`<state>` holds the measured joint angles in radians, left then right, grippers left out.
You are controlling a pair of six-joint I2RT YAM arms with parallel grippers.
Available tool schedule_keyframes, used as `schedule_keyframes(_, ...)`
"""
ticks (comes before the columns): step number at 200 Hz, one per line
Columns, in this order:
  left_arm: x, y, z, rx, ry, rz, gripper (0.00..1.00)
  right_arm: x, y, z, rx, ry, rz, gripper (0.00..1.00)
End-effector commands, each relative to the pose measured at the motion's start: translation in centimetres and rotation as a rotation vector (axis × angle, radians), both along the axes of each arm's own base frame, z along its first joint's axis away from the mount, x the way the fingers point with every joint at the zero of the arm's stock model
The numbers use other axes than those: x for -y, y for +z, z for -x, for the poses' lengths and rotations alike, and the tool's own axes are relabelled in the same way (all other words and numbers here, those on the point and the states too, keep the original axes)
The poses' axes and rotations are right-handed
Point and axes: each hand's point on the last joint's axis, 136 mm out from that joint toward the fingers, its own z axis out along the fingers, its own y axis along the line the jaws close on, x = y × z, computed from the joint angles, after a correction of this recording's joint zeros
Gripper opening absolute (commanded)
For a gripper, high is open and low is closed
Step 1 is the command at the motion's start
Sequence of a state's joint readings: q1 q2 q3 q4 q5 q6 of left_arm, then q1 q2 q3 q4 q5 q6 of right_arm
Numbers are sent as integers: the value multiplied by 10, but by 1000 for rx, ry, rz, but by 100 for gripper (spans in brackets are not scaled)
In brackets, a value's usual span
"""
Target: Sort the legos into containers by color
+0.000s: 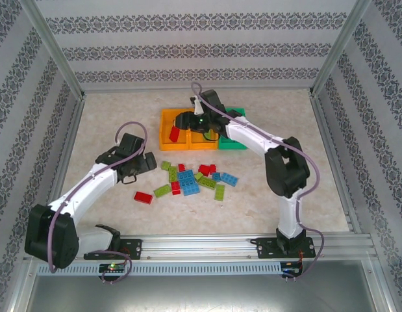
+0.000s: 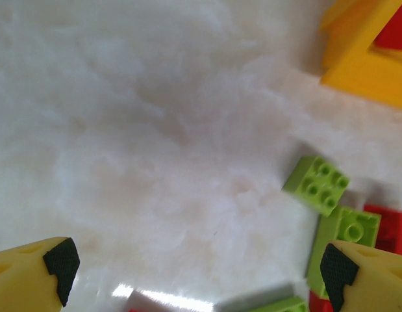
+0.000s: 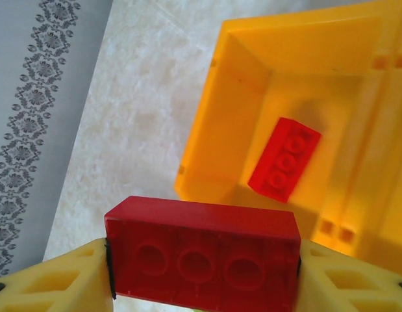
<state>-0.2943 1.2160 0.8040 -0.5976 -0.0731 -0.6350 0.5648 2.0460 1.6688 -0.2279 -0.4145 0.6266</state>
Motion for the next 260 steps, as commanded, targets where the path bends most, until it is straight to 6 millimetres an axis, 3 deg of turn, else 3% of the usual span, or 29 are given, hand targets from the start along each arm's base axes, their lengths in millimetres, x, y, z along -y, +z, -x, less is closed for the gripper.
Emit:
schedule_keyframes(1, -2, -22, 36, -103, 8, 21, 98, -12, -3, -12, -40, 22, -33, 54)
schedule_keyframes(31, 3, -37, 60, -127, -3, 55, 100, -11, -30, -25, -115, -17, -23, 58)
schedule_keyframes(66, 6, -41, 75, -115, 6, 77, 100, -14, -43, -32, -139, -30, -39, 65)
schedule_keyframes(127, 20, -39, 83, -105, -122, 55, 99, -22, -33, -34, -134, -18, -74, 80)
schedule_keyframes(175, 25, -51, 90, -135, -176, 17, 97, -22, -19, -30, -125, -7, -102, 81)
schedule_keyframes(210, 25, -61, 94, -175, -214, -18, 94, -7, -11, -25, -121, -24, -101, 81)
schedule_keyframes(260, 25, -70, 96, -208, -239, -42, 91, 33, -12, -22, -127, -90, -80, 81)
